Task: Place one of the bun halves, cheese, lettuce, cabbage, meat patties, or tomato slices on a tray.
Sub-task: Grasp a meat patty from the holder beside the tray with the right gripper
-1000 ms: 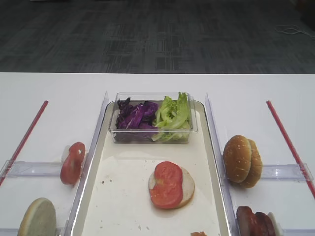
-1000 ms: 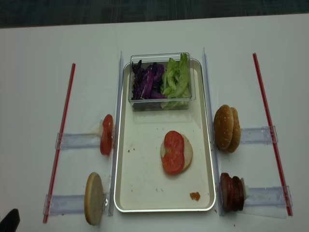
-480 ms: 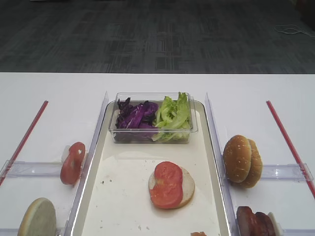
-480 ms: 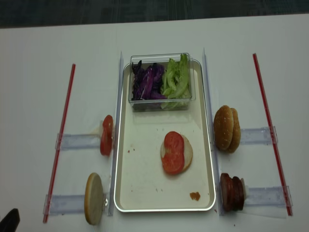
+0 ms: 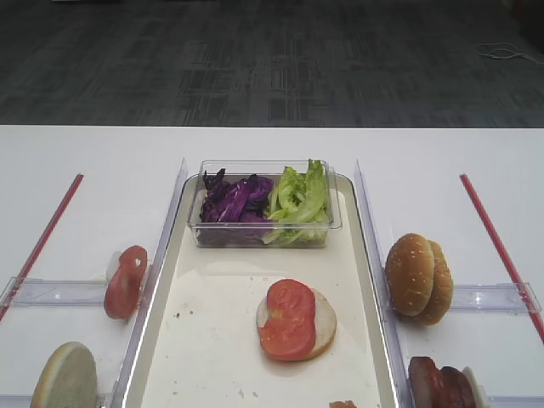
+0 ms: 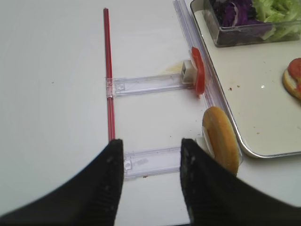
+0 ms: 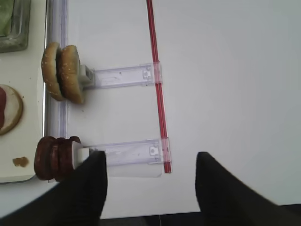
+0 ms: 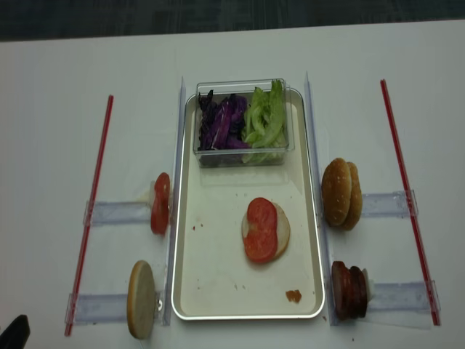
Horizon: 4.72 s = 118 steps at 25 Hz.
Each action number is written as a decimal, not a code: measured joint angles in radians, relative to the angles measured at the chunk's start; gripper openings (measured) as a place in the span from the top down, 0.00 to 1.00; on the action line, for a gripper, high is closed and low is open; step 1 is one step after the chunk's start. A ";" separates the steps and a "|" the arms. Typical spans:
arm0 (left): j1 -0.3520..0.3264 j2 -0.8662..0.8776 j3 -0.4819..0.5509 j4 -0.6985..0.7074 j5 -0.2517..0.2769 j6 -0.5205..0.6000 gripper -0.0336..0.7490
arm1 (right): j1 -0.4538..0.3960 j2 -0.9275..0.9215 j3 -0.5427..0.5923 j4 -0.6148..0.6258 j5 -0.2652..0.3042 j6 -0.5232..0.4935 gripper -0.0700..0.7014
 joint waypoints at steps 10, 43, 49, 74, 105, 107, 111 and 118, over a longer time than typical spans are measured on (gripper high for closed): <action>0.000 0.000 0.000 0.000 0.000 0.000 0.63 | 0.000 0.365 -0.123 0.057 -0.012 0.006 0.34; 0.000 0.000 0.000 0.000 0.000 0.000 0.63 | 0.442 0.583 -0.137 0.168 -0.026 0.322 0.35; 0.000 0.000 0.000 0.000 0.000 0.000 0.63 | 0.545 0.633 -0.137 0.156 -0.030 0.418 0.35; 0.000 0.000 0.000 0.000 0.000 0.000 0.63 | 0.639 0.842 -0.137 0.103 -0.159 0.484 0.35; 0.000 0.000 0.000 0.000 0.000 0.000 0.65 | 0.639 0.892 0.022 0.180 -0.393 0.452 0.35; 0.000 0.000 0.000 0.000 0.000 0.000 0.65 | 0.639 0.892 0.022 0.180 -0.394 0.452 0.35; 0.000 0.000 0.000 0.000 0.000 0.000 0.65 | 0.639 0.925 0.022 0.180 -0.396 0.453 0.35; 0.000 0.000 0.000 0.000 0.000 0.000 0.65 | 0.639 0.963 0.022 0.202 -0.411 0.446 0.35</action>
